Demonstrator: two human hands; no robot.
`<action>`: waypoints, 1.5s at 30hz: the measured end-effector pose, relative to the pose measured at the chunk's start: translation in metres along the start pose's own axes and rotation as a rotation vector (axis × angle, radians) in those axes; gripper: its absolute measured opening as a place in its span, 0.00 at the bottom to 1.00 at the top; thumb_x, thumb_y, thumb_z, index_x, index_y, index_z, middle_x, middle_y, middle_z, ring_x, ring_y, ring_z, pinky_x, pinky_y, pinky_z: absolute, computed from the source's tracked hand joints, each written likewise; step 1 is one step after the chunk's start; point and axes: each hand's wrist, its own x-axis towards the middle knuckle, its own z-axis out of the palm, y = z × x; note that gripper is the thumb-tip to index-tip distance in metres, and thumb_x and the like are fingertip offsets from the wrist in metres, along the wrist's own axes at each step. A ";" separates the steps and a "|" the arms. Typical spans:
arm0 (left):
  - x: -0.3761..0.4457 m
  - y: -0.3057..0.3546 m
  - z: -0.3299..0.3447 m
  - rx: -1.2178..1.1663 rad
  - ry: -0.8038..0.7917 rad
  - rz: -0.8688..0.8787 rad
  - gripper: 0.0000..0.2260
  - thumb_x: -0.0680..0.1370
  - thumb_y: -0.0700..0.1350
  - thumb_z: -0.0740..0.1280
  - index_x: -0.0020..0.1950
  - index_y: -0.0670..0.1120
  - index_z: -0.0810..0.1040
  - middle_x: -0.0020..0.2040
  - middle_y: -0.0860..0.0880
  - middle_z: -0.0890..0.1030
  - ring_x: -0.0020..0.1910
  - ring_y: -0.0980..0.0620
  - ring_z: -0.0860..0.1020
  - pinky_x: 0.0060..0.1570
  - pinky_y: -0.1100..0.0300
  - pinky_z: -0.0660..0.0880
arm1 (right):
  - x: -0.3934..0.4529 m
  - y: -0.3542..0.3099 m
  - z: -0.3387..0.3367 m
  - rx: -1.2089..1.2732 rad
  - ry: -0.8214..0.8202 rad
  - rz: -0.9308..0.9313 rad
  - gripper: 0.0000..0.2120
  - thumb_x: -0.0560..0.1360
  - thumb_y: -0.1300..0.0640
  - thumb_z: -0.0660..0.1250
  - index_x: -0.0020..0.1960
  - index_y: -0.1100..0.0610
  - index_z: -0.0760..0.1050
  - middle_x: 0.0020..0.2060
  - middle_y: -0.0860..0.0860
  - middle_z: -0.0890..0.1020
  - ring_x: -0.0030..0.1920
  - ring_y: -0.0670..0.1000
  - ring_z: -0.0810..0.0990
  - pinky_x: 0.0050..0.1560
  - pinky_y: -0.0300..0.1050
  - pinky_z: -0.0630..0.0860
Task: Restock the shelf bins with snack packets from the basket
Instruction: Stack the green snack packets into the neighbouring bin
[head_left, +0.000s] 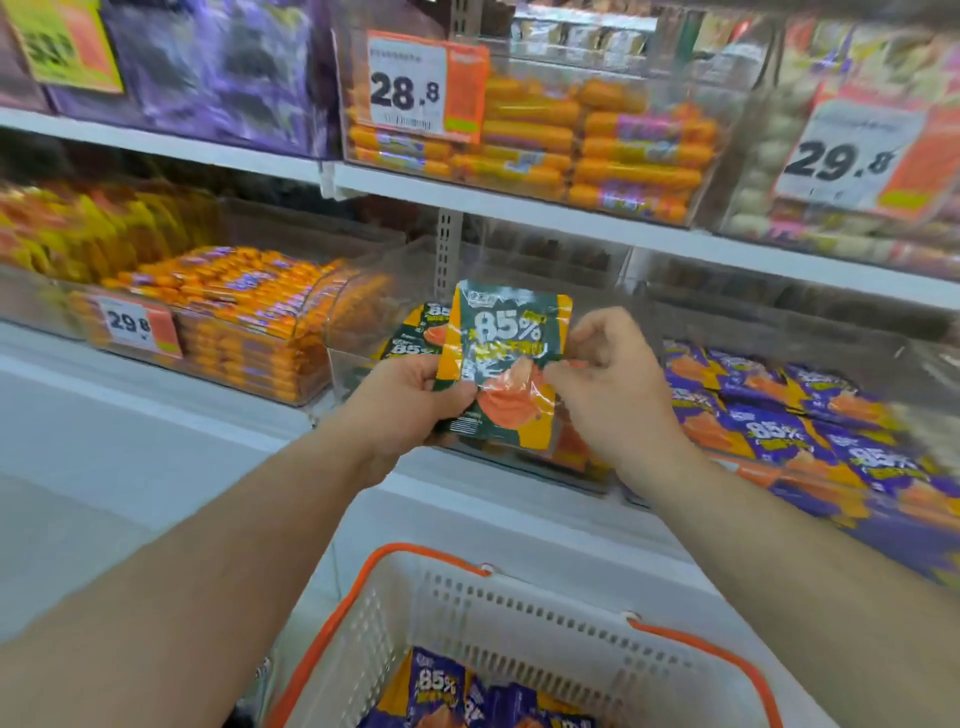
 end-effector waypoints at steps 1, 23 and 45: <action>0.002 0.000 0.003 -0.017 0.023 0.006 0.07 0.80 0.38 0.66 0.47 0.48 0.82 0.42 0.50 0.84 0.38 0.54 0.78 0.33 0.62 0.75 | 0.003 -0.001 0.005 0.020 -0.048 0.036 0.12 0.71 0.63 0.71 0.43 0.51 0.70 0.34 0.51 0.75 0.32 0.49 0.70 0.36 0.44 0.68; 0.009 -0.020 0.016 1.117 0.187 0.146 0.28 0.77 0.50 0.63 0.76 0.58 0.61 0.78 0.57 0.59 0.78 0.52 0.49 0.73 0.45 0.46 | 0.073 0.002 0.004 -1.228 -0.529 0.332 0.08 0.77 0.63 0.63 0.56 0.59 0.75 0.51 0.57 0.79 0.50 0.58 0.80 0.46 0.48 0.78; 0.009 -0.025 0.018 1.142 0.157 0.150 0.30 0.76 0.49 0.65 0.76 0.55 0.59 0.78 0.56 0.58 0.78 0.51 0.47 0.73 0.40 0.49 | 0.078 0.033 0.030 -1.215 -0.879 -0.023 0.15 0.81 0.60 0.53 0.55 0.59 0.78 0.44 0.53 0.78 0.45 0.53 0.74 0.55 0.47 0.74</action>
